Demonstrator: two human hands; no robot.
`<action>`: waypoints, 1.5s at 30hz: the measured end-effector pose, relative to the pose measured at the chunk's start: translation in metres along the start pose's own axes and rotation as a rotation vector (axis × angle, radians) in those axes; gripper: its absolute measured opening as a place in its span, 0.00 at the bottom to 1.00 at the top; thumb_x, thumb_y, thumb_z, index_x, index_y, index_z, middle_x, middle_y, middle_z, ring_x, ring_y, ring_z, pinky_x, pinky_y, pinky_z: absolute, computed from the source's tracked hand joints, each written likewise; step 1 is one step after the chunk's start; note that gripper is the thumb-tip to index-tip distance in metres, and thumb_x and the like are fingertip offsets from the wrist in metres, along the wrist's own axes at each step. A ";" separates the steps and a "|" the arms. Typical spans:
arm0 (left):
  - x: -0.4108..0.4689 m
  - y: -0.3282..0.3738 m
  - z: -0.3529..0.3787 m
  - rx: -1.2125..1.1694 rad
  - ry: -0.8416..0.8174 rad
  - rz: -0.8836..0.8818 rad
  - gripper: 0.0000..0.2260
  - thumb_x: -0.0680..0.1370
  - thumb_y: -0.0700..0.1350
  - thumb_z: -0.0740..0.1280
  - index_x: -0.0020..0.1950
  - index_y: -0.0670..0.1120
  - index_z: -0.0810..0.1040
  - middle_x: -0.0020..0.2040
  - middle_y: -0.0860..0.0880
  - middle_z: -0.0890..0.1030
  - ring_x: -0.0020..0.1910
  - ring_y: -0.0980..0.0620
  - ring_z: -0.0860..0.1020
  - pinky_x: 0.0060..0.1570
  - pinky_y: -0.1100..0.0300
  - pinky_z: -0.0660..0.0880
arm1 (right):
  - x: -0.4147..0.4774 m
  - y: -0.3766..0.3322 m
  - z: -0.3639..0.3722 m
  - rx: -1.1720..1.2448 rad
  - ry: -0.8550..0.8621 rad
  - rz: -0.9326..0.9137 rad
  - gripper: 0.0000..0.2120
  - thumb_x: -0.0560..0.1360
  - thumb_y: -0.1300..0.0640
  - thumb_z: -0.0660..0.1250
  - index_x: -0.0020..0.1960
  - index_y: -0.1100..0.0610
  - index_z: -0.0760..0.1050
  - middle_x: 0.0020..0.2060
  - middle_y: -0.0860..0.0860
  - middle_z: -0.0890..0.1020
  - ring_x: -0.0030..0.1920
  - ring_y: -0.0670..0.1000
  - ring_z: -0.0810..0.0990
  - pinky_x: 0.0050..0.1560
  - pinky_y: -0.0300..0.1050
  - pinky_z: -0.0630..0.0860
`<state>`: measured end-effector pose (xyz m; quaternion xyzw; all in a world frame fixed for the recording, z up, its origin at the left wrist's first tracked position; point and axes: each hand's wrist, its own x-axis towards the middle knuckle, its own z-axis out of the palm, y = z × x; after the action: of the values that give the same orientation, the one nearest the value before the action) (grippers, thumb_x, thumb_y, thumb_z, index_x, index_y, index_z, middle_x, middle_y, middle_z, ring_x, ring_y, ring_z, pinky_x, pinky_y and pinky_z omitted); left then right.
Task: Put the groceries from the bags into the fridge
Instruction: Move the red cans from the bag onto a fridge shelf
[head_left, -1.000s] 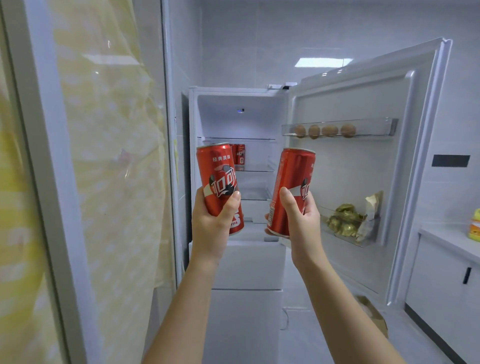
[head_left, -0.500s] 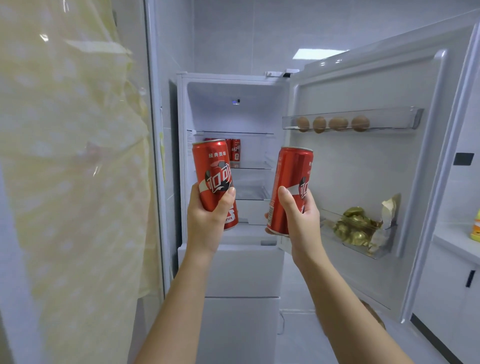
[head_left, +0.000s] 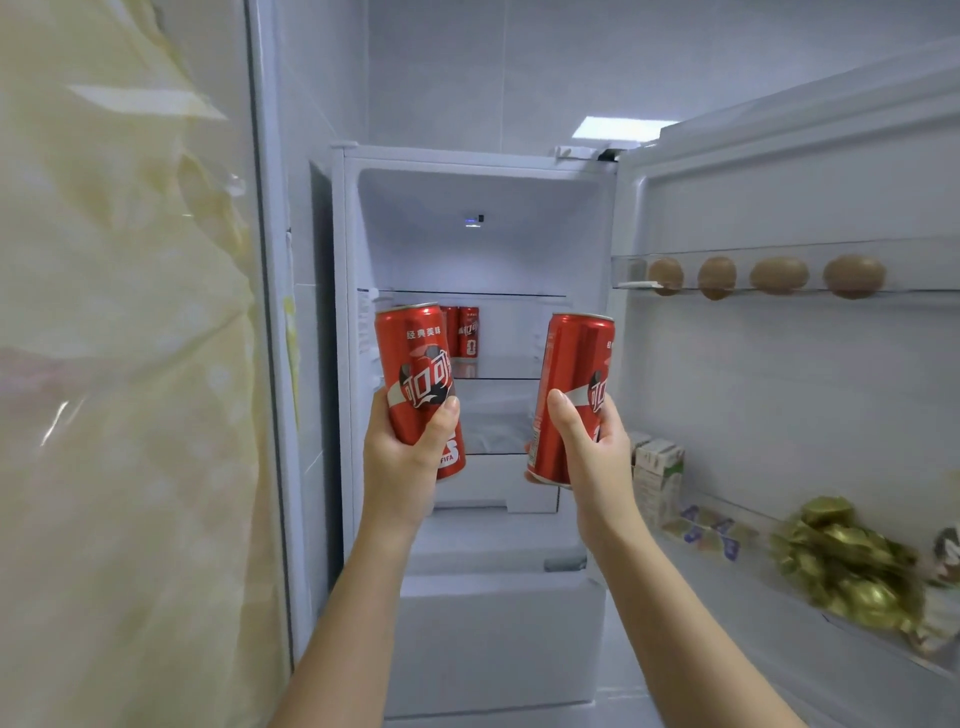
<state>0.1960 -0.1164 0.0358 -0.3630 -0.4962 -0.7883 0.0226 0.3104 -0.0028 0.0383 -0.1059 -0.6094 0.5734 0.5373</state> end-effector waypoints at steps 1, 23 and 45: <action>0.009 -0.008 -0.003 0.005 -0.002 -0.006 0.12 0.74 0.50 0.72 0.53 0.60 0.73 0.47 0.60 0.81 0.47 0.62 0.81 0.47 0.58 0.80 | 0.007 0.006 0.005 0.000 0.001 0.005 0.24 0.66 0.37 0.71 0.59 0.44 0.76 0.49 0.53 0.83 0.51 0.60 0.83 0.50 0.62 0.82; 0.151 -0.146 0.042 0.113 0.004 -0.107 0.18 0.68 0.63 0.65 0.55 0.60 0.70 0.54 0.54 0.80 0.53 0.48 0.82 0.52 0.51 0.81 | 0.179 0.153 0.032 0.020 0.002 0.085 0.24 0.67 0.33 0.70 0.60 0.38 0.72 0.56 0.46 0.81 0.56 0.50 0.82 0.58 0.58 0.79; 0.326 -0.269 0.087 0.396 -0.059 0.006 0.26 0.71 0.46 0.76 0.65 0.54 0.69 0.52 0.60 0.79 0.51 0.63 0.78 0.51 0.68 0.75 | 0.349 0.250 0.069 -0.224 0.013 -0.033 0.33 0.77 0.63 0.68 0.75 0.52 0.55 0.57 0.44 0.74 0.49 0.34 0.76 0.39 0.23 0.73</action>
<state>-0.1022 0.1946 0.0450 -0.3762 -0.6409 -0.6642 0.0814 -0.0044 0.2966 0.0373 -0.1588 -0.6677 0.4922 0.5354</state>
